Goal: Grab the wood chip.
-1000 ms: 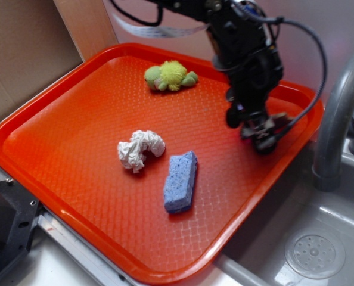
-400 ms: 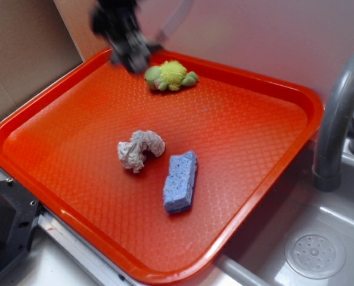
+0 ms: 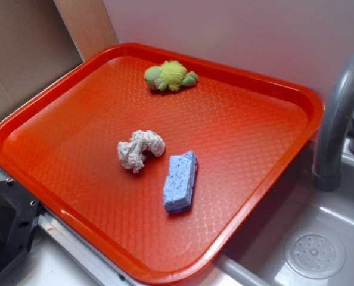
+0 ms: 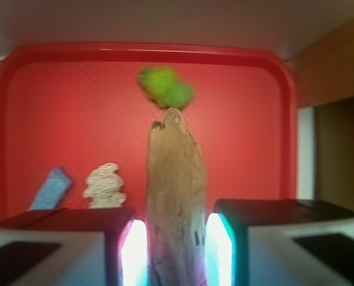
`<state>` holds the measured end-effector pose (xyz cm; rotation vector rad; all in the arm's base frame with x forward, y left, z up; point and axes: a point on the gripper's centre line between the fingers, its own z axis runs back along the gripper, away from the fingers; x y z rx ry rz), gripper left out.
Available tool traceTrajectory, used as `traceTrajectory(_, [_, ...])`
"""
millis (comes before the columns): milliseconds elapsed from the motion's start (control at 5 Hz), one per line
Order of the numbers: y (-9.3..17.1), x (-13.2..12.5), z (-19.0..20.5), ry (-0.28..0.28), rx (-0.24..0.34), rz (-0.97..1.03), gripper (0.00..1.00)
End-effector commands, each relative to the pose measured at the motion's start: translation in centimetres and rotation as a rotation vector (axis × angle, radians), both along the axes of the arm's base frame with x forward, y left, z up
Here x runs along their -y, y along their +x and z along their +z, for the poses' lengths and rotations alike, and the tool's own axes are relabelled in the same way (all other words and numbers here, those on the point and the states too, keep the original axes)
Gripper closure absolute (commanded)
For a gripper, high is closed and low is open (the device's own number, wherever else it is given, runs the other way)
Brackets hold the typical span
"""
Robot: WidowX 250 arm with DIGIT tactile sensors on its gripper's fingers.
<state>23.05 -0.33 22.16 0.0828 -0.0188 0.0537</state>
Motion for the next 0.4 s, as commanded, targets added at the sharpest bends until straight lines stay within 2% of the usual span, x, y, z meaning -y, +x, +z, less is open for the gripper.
traceTrajectory(0, [-0.22,-0.6,1.56,-0.09,0.108,0.075,1.0])
traceTrajectory(200, [-0.3,-0.47,1.58,-0.08,0.118,0.075,1.0])
